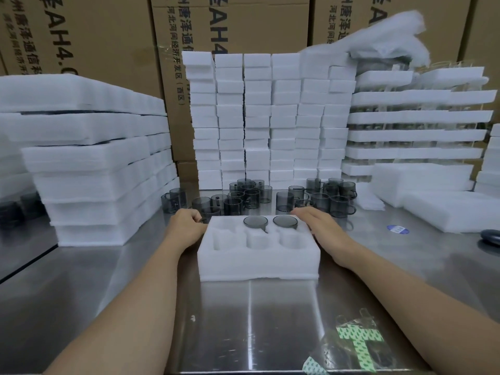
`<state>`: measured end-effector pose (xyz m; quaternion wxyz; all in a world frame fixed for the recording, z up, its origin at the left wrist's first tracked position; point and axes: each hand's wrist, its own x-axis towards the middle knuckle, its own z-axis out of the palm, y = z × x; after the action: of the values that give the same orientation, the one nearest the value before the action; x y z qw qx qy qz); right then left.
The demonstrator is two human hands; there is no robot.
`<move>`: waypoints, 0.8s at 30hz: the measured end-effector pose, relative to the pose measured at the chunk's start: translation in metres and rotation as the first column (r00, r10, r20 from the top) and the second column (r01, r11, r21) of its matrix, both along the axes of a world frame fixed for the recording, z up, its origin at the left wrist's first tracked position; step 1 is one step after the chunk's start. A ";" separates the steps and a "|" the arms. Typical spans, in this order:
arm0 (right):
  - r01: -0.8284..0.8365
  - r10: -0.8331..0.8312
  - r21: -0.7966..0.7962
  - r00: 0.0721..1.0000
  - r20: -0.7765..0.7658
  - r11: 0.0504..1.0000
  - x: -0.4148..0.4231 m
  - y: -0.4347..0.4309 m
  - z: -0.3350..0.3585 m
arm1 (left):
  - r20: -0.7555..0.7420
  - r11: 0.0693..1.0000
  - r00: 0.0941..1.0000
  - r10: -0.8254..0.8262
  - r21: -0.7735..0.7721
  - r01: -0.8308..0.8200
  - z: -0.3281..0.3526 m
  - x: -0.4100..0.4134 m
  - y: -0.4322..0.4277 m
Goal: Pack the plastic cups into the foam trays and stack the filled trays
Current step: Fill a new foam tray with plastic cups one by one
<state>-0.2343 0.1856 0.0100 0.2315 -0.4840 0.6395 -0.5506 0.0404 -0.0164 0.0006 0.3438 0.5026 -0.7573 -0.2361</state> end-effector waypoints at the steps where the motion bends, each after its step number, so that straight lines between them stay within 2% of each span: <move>1: 0.016 -0.016 0.013 1.000 0.000 1.000 0.000 -0.002 0.001 | -0.014 1.000 1.000 -0.003 -0.020 0.003 -0.001 0.000 -0.001; 5: 0.060 -0.028 0.220 0.989 -0.145 0.974 -0.004 -0.011 0.012 | -0.057 0.982 0.996 0.069 -0.171 -0.078 0.000 -0.004 0.010; 7: 0.029 -0.009 0.338 0.998 -0.059 0.941 -0.006 -0.014 0.021 | -0.076 0.954 0.992 0.102 -0.274 -0.120 0.007 -0.007 0.020; 10: 0.061 -0.060 0.381 0.998 -0.017 0.922 -0.004 -0.023 0.031 | -0.046 0.891 0.989 0.137 -0.431 -0.144 0.021 -0.010 0.030; 14: 0.165 -0.169 0.273 0.986 -0.009 0.948 -0.004 -0.032 0.022 | -0.023 0.825 0.994 0.107 -0.556 -0.102 0.035 -0.008 0.036; 16: 0.222 -0.198 0.182 0.970 -0.141 0.958 -0.008 -0.033 0.018 | -0.046 0.795 0.995 0.084 -0.599 -0.095 0.040 -0.009 0.040; 19: 0.336 -0.311 0.014 0.886 -0.346 0.942 -0.003 -0.033 0.022 | -0.096 0.762 0.995 0.023 -0.642 -0.079 0.046 -0.015 0.047; 22: 0.247 -0.288 -0.160 0.897 -0.337 0.956 0.018 -0.032 0.033 | -0.144 0.699 0.989 -0.044 -0.711 -0.072 0.052 -0.025 0.057; 24: 0.132 -0.232 -0.258 0.882 -0.409 0.957 0.034 -0.029 0.037 | -0.186 0.619 0.976 -0.115 -0.782 -0.076 0.056 -0.031 0.064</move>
<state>-0.2005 0.1564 0.0474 -0.0260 -0.5547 0.6521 -0.5162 0.0098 0.0478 0.0569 0.6066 0.2649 -0.7471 0.0609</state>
